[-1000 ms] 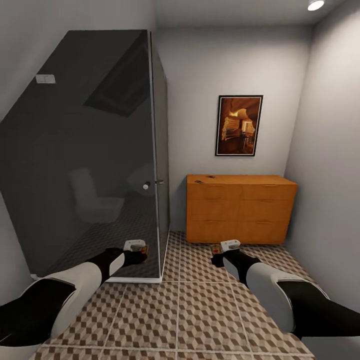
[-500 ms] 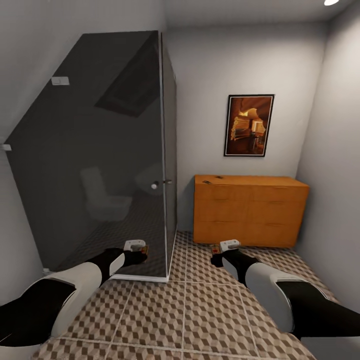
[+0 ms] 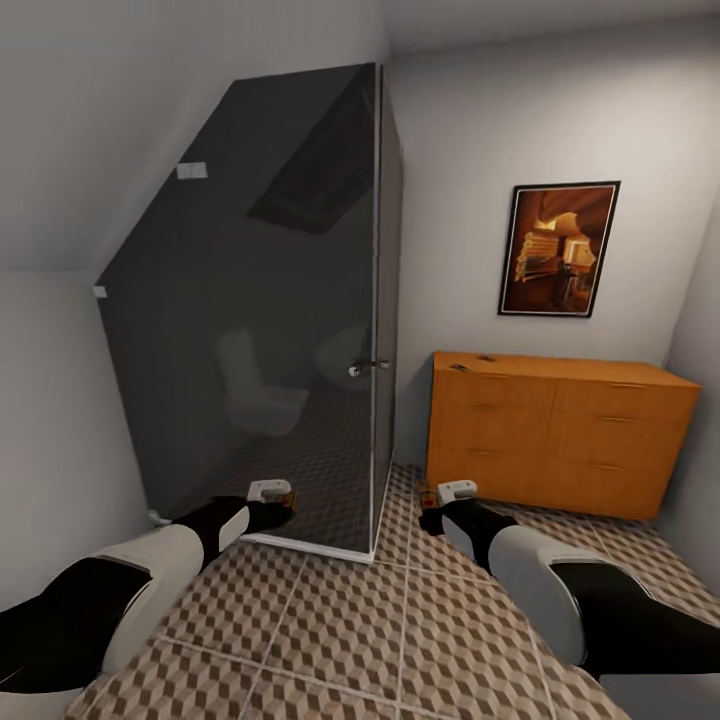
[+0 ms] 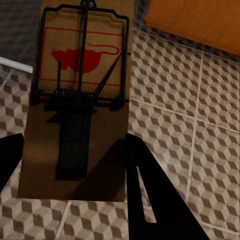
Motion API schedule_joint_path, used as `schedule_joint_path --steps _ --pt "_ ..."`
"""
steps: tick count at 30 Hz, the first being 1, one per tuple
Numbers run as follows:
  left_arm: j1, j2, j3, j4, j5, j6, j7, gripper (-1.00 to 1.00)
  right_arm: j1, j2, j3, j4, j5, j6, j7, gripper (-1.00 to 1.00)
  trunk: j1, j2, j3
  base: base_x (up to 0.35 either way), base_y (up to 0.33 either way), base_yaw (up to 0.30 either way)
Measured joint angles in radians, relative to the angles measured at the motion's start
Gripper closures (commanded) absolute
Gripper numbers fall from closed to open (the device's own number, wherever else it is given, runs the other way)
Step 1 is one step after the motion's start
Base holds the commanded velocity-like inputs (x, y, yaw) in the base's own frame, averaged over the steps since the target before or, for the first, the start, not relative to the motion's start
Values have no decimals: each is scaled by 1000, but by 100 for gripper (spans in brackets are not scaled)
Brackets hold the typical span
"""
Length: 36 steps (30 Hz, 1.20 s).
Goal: Take the four mousetraps from the cabinet in the bathroom and place them on the bathroom floor. Make sure all four end up on the same floor surface, and ensure that at least two of them are either under or directly next to the same bathroom sink.
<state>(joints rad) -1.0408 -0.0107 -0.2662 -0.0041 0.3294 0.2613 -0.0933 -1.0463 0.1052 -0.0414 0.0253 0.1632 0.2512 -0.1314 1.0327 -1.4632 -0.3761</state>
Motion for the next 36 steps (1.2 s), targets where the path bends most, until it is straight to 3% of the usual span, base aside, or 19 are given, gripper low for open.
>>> schedule_joint_path --steps 31,36 --pt "0 0 0 0 4 0 1 100 0 -1 0 1 1 2 -1 100 0 0 0 0 0 299" --pt "0 1 0 1 4 0 1 100 0 -2 0 1 -1 0 4 100 0 0 0 0 0 134"
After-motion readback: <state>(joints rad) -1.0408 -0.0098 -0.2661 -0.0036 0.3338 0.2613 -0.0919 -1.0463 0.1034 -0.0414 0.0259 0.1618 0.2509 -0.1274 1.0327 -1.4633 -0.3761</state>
